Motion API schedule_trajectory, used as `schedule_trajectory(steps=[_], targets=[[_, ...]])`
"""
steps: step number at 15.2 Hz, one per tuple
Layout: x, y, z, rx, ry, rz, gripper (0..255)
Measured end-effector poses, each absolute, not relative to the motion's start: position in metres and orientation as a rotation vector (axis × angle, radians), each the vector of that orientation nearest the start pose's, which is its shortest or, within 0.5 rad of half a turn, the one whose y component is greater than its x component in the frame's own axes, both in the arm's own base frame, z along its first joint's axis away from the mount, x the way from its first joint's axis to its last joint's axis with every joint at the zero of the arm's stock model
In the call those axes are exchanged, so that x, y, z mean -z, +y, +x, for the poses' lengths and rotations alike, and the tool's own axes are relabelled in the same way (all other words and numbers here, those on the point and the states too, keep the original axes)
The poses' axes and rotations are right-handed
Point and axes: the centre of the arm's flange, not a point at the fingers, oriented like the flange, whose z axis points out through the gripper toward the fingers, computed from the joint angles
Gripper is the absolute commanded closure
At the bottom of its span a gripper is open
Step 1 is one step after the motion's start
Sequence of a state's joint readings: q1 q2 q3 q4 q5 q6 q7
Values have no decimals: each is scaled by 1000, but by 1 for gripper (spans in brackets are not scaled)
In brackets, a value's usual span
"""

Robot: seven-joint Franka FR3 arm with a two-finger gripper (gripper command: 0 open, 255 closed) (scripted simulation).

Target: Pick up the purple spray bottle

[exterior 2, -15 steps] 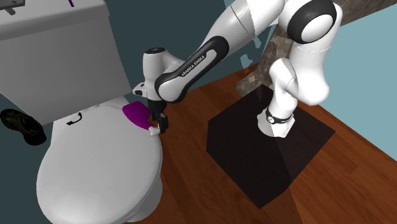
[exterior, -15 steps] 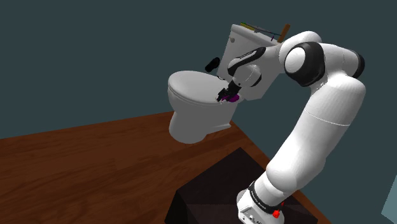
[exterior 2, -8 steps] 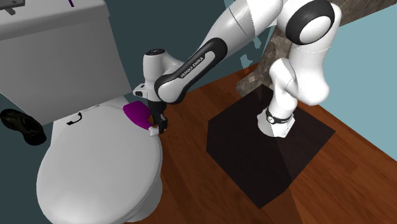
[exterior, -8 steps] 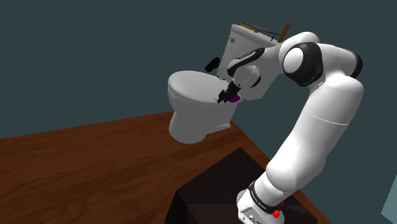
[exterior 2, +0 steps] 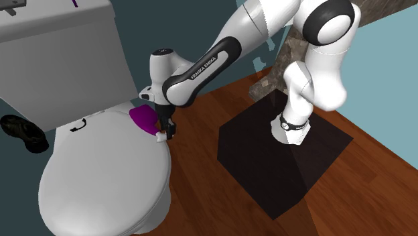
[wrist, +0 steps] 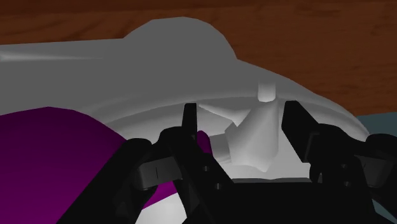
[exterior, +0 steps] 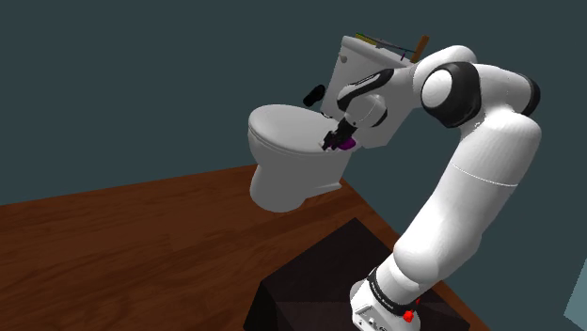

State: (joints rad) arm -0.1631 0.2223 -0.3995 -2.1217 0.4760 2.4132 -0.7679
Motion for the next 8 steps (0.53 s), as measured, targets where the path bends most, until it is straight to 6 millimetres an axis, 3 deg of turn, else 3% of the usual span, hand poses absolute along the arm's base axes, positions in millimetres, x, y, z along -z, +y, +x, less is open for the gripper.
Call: schedule_trajectory(steps=[8], targets=[[-365,-303,492,344,186,-2983,255]])
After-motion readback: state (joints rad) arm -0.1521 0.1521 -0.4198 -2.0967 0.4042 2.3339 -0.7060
